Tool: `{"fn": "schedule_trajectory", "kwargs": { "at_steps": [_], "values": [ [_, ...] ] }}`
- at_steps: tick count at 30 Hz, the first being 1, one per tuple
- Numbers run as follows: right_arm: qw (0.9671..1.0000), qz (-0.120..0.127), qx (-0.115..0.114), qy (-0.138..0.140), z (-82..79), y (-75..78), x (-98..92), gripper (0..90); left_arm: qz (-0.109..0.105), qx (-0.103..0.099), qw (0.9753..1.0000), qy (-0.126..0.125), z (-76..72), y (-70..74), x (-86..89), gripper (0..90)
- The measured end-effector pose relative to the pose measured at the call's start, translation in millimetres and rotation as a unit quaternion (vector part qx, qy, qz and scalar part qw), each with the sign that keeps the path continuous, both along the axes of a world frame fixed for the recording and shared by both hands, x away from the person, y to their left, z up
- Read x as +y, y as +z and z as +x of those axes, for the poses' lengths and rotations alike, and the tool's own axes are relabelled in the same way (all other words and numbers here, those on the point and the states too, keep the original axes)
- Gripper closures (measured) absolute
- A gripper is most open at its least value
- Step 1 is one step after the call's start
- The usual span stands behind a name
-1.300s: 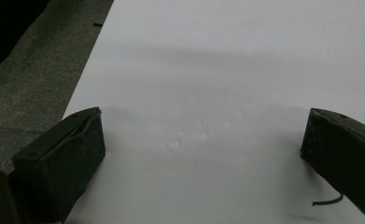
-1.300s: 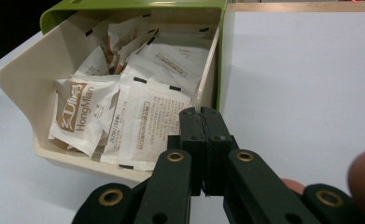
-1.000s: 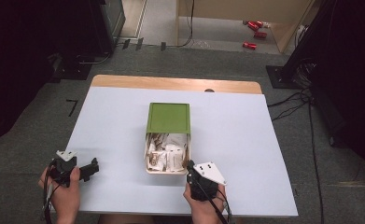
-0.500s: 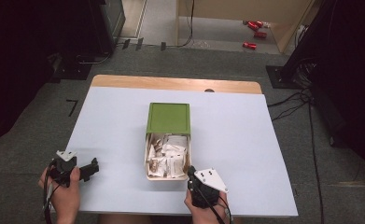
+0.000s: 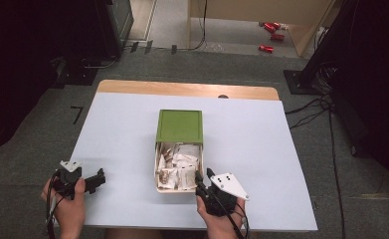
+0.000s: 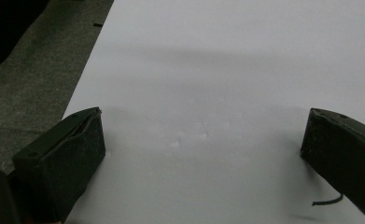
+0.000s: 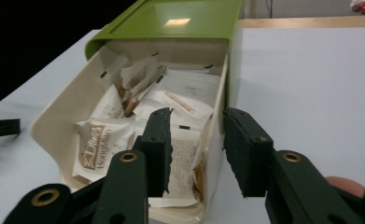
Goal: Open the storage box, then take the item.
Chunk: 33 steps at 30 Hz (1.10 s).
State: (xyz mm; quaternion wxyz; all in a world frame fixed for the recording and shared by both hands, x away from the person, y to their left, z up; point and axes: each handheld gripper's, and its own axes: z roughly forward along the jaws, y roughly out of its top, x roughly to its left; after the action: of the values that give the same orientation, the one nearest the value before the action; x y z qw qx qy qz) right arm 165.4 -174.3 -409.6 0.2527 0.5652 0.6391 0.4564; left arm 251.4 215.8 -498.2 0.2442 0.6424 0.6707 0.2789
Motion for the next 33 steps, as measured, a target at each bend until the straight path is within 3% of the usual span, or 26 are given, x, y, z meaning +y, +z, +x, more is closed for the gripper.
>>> {"fn": "schedule_trajectory", "kwargs": {
  "at_steps": [3,14,21,33],
  "values": [
    [0.9997,0.003,-0.007,0.023,1.9,8.0,6.2,56.0,0.000,0.000,1.0000,0.000,0.0,0.0,0.0,0.0],
    [0.9985,0.004,-0.016,0.052,10.4,15.2,25.4,54.1,0.000,-0.001,1.0000,0.000,-0.1,-0.1,0.0,0.0],
    [0.9970,0.014,0.006,0.077,20.3,4.8,39.1,51.5,0.000,0.000,1.0000,0.000,0.0,0.0,0.0,0.0],
    [0.9940,0.006,0.035,0.103,25.4,-17.0,58.9,49.7,0.000,0.000,1.0000,0.000,0.0,0.0,0.1,0.0]
  ]
}}
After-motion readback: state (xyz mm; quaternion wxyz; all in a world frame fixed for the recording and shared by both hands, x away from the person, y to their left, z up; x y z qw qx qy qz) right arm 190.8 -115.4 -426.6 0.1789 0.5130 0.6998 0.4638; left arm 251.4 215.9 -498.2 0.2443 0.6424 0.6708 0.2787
